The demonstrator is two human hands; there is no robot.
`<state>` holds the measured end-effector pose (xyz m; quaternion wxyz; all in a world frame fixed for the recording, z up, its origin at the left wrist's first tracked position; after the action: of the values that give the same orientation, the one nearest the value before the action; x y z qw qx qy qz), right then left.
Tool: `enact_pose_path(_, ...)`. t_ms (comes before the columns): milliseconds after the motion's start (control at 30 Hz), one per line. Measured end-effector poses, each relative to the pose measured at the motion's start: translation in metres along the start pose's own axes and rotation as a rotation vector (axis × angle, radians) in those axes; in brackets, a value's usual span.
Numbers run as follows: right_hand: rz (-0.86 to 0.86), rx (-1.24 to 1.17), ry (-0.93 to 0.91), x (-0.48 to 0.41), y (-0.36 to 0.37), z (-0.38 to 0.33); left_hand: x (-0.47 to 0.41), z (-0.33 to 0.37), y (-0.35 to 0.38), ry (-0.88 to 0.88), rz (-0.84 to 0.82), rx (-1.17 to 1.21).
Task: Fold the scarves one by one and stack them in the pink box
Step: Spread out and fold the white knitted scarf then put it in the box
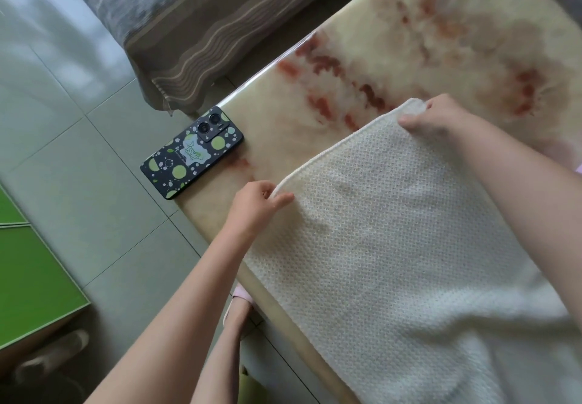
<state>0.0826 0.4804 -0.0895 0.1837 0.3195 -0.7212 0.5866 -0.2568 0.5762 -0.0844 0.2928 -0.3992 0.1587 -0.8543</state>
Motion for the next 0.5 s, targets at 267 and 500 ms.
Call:
enact_pose_path(267,0.228,-0.376,-0.384,0.008,-0.027,-0.06,0.003,-0.006,-0.027,0.055,0.195,0.231)
enact_pose_path(500,0.155,-0.153,-0.31,-0.01,0.005,-0.059,-0.001,-0.019,-0.034,-0.038,0.265,0.157)
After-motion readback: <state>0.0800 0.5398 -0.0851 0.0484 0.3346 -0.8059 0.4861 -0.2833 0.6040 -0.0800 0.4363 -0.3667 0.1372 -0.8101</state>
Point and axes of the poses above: each hand's wrist, its own x-axis away from the middle knuckle, its own y-axis out of the palm, z = x × y, the point moved 5 cm from there along -x, towards the middle knuckle, and after that the axes turned 5 degrees about y, right-handed, at the moved point
